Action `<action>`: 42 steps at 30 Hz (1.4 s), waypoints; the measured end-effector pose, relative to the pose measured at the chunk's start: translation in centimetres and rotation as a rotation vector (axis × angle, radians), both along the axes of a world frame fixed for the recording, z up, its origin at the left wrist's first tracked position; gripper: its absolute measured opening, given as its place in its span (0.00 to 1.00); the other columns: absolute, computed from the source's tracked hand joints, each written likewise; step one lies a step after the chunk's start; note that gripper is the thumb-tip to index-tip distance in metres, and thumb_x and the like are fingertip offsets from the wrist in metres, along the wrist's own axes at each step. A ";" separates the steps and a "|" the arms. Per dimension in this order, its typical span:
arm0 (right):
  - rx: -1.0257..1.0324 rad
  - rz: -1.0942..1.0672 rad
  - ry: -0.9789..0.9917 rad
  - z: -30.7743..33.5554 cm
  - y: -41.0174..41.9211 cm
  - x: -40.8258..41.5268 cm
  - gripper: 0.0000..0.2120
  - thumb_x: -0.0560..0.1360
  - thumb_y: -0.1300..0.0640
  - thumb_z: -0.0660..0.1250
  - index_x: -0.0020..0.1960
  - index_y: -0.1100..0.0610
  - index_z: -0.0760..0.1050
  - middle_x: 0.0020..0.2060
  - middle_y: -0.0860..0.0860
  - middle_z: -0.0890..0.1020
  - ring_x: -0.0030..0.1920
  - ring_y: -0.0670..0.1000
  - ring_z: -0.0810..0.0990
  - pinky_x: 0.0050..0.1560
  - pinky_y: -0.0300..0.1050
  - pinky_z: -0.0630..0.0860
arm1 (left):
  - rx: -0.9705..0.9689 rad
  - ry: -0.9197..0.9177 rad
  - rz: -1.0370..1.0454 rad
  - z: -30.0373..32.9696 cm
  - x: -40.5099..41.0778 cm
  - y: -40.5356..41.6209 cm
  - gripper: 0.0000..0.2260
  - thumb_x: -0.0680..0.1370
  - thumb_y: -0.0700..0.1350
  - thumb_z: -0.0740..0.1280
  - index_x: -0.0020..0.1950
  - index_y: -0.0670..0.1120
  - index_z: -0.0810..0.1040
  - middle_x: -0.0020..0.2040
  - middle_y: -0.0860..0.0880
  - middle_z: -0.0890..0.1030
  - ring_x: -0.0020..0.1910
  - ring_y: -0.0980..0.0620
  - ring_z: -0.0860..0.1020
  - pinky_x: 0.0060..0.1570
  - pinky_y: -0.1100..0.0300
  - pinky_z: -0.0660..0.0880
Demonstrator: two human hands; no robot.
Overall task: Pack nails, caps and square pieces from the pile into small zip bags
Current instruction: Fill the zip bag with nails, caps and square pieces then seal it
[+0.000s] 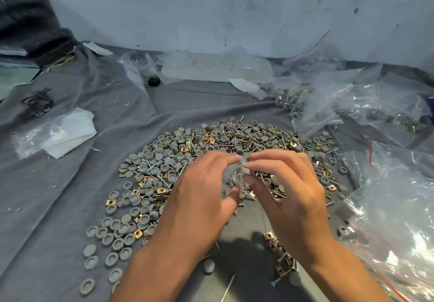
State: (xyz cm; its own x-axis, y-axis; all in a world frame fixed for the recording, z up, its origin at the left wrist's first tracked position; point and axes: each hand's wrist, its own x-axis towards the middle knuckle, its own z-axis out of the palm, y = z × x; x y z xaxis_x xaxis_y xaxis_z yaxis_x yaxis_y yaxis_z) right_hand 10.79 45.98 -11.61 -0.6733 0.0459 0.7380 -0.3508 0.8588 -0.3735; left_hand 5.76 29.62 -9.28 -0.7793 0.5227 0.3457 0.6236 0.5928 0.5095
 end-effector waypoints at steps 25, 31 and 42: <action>-0.672 0.128 -0.313 2.5 2.7 1.8 0.14 0.74 0.46 0.71 0.58 0.40 0.74 0.47 0.49 0.85 0.45 0.51 0.82 0.45 0.59 0.79 | 0.711 -0.604 -0.035 0.4 -1.0 -0.4 0.14 0.68 0.49 0.75 0.52 0.61 0.82 0.48 0.52 0.86 0.47 0.54 0.85 0.46 0.62 0.80; -0.800 0.202 -0.275 2.1 2.7 1.5 0.10 0.75 0.51 0.71 0.54 0.45 0.73 0.45 0.53 0.83 0.44 0.58 0.79 0.46 0.62 0.77 | 0.719 -0.568 -0.053 0.5 -0.7 -0.1 0.14 0.70 0.49 0.78 0.52 0.60 0.80 0.47 0.50 0.85 0.46 0.53 0.84 0.46 0.58 0.79; -0.843 0.186 -0.314 1.1 3.4 1.4 0.13 0.75 0.50 0.74 0.56 0.40 0.75 0.48 0.51 0.84 0.47 0.55 0.82 0.46 0.48 0.80 | 0.750 -0.560 -0.025 0.4 -1.2 -0.8 0.16 0.64 0.53 0.76 0.51 0.59 0.81 0.47 0.51 0.86 0.46 0.53 0.84 0.46 0.65 0.79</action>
State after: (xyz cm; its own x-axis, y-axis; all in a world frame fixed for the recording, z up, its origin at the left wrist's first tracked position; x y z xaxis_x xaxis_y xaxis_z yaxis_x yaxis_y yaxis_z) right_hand 12.20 49.41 -10.55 -0.8878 0.3564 0.2912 -0.2326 0.1985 -0.9521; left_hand 4.54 28.85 -8.83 -0.9260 0.3335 0.1770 0.1798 -0.0226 0.9834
